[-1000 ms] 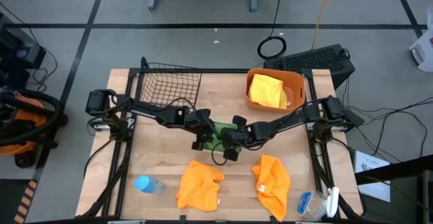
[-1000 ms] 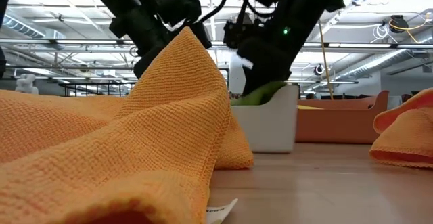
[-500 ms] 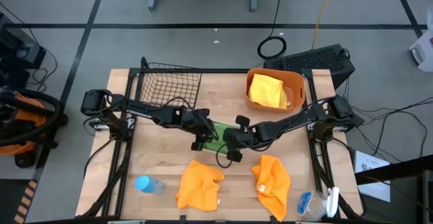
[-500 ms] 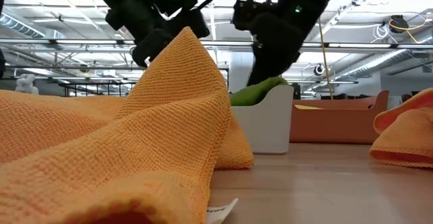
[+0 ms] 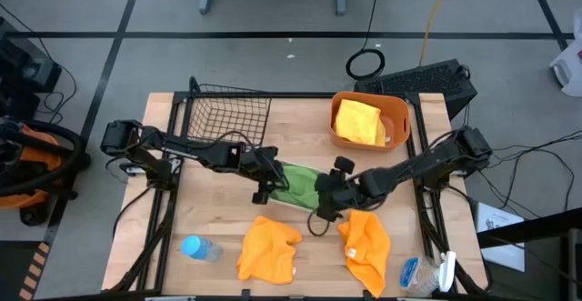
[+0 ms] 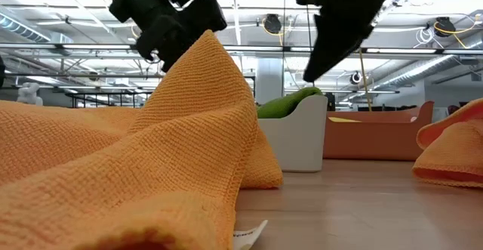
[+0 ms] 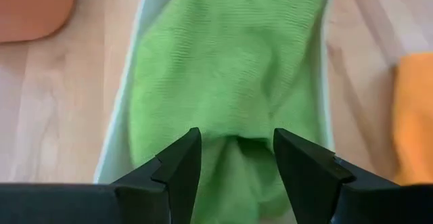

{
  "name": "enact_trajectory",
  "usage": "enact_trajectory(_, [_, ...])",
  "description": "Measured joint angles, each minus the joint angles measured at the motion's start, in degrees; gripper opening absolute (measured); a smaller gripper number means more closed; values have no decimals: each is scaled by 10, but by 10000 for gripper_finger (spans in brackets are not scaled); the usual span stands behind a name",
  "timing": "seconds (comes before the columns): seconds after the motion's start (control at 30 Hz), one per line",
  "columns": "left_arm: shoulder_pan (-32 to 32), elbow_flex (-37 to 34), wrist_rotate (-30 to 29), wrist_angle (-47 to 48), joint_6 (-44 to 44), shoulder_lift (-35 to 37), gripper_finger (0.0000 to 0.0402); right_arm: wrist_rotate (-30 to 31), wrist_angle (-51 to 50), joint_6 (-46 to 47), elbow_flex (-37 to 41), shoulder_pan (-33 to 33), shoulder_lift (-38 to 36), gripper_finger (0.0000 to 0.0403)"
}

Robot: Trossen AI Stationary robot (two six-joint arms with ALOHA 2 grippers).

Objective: Sort microfiber towel by color & place in baskets
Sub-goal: Put the green microfiber cloth into the white bin, then adjust the white bin

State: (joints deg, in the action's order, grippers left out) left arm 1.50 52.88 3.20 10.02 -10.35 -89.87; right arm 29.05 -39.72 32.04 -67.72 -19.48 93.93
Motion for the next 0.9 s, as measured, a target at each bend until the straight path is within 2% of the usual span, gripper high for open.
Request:
enact_trajectory(0.2, [18,0,0,-2,-9,10,192,30,1,30,0,-66,6,179])
enact_trajectory(0.37, [21,0,0,0,-9,9,192,52,53,28,0,-107,24,160])
enact_trajectory(0.53, [23,0,0,-2,-9,12,192,51,112,2,0,-137,68,110])
enact_trajectory(0.77, [23,0,0,-4,-14,12,192,47,117,22,0,-141,111,13])
enact_trajectory(0.9, [23,0,0,-7,-20,12,192,57,112,33,0,-126,117,11])
